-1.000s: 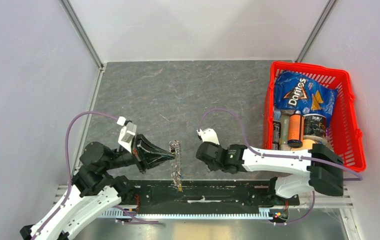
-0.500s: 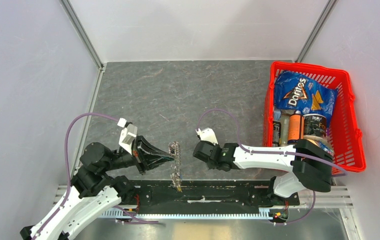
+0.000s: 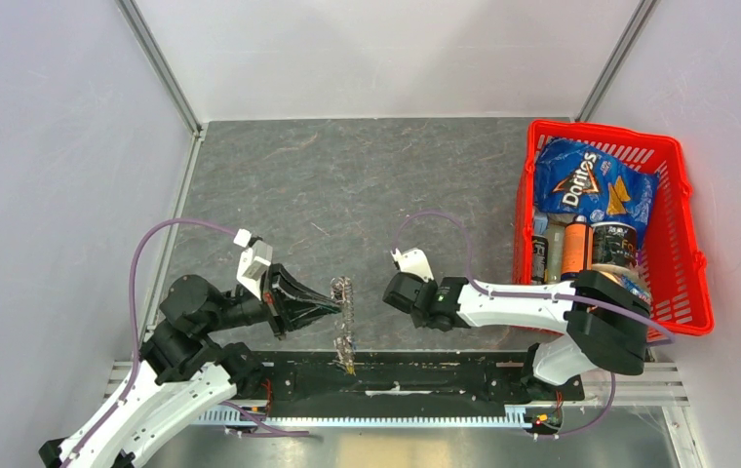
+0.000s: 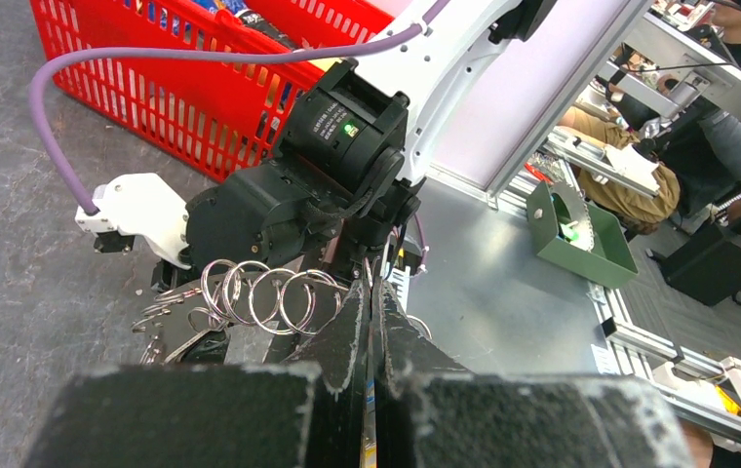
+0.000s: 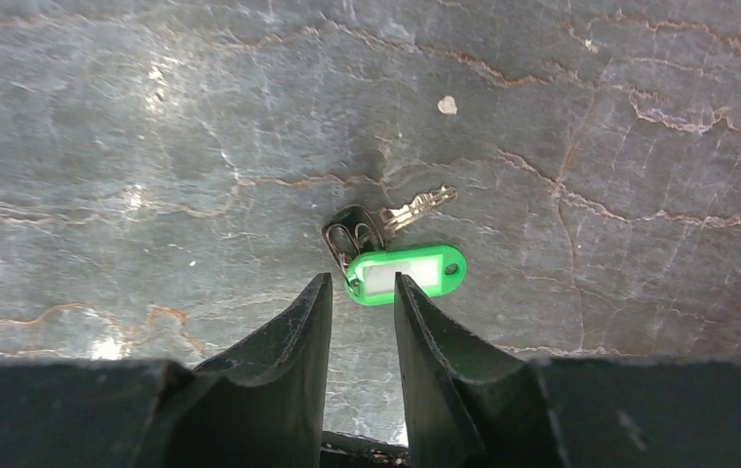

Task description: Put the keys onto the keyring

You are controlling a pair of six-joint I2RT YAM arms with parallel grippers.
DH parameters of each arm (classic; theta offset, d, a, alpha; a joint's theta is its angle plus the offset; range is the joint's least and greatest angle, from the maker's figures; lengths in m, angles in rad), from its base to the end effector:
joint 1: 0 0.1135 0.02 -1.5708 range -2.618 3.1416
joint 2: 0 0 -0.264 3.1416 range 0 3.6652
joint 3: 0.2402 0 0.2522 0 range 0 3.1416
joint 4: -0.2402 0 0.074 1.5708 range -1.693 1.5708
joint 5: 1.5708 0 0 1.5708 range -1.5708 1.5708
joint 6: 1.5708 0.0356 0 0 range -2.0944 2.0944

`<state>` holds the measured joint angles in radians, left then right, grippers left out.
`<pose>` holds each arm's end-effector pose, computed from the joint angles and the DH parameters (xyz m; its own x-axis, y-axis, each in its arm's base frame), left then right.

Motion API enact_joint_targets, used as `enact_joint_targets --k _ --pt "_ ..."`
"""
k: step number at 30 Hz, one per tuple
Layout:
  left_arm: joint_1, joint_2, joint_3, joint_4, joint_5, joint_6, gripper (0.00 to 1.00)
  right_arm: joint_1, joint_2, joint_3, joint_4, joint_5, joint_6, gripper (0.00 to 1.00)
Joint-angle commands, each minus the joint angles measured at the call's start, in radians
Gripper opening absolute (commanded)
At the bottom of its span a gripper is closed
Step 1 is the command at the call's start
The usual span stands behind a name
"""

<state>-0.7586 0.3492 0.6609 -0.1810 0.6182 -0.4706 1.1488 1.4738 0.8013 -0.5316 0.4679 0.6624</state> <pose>0.0503 -0.0761 0.3495 -0.3590 -0.1689 -0.9179 0.9143 0.1342 -0.3822 0.1217 0.2319 0.1719 -0.7615 -0.3560 -0.5417 -0.3546 0.9283 -0.1115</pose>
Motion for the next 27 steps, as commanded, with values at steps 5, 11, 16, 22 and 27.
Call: enact_joint_targets --k 5,11,16,22,27 --pt "0.001 0.018 0.013 0.07 -0.009 0.029 0.02 -0.008 -0.039 -0.043 0.023 -0.031 0.01 0.36" --pt "0.0 0.022 0.009 0.076 -0.011 0.026 0.02 -0.012 -0.035 -0.057 0.04 -0.047 0.002 0.34" --pt "0.001 0.026 0.009 0.078 -0.012 0.026 0.02 -0.016 -0.035 -0.059 0.055 -0.046 -0.011 0.32" --pt "0.001 0.027 0.009 0.075 -0.015 0.027 0.02 -0.026 -0.024 -0.045 0.07 -0.05 -0.035 0.31" --pt "0.001 0.026 0.009 0.069 -0.017 0.032 0.02 -0.034 -0.001 -0.039 0.081 -0.069 -0.046 0.24"
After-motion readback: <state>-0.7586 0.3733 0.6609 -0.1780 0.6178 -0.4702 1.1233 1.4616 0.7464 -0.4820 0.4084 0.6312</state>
